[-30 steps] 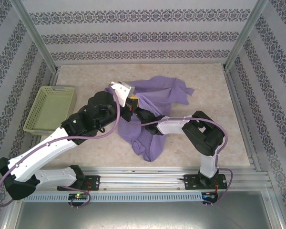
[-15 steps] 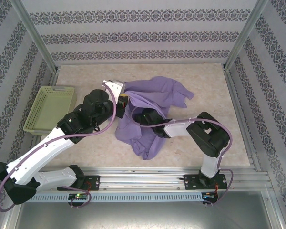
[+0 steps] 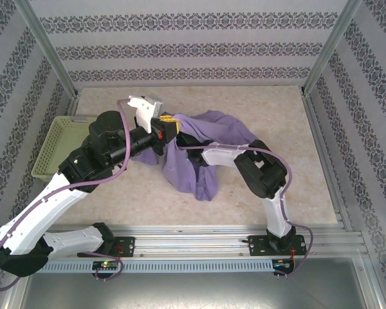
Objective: Fold the inside-out t-shirt
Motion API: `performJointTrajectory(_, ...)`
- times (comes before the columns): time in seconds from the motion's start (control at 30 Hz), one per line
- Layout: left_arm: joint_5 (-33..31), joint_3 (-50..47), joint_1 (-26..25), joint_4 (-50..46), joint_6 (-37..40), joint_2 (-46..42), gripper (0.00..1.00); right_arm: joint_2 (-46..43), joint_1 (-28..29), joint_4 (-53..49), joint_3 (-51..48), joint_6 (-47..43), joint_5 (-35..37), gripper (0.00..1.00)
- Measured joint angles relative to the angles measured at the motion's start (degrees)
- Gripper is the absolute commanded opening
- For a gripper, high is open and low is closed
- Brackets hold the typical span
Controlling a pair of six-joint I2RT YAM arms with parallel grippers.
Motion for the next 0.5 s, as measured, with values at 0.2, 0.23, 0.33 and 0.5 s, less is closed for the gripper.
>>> performJointTrajectory(0.2,-1.4,0.5,0.0,0.3,-0.2,0.6,0.0,5.9,0.3,-12.4,11.5,1.8,3.7,0.85)
performJointTrajectory(0.23,-2.0,0.5,0.0,0.4,-0.2,0.6,0.0,6.2,0.3,-13.9,12.5,2.1,3.9,0.8)
performJointTrajectory(0.33,-4.7,0.6,0.0,0.4,0.0,0.6,0.0,6.9,0.4,-16.6,13.6,2.6,4.3,0.56)
performJointTrajectory(0.5,-13.0,1.4,0.2,0.3,1.0,1.8,0.0,3.9,1.4,-11.9,7.2,-0.1,4.5,0.14)
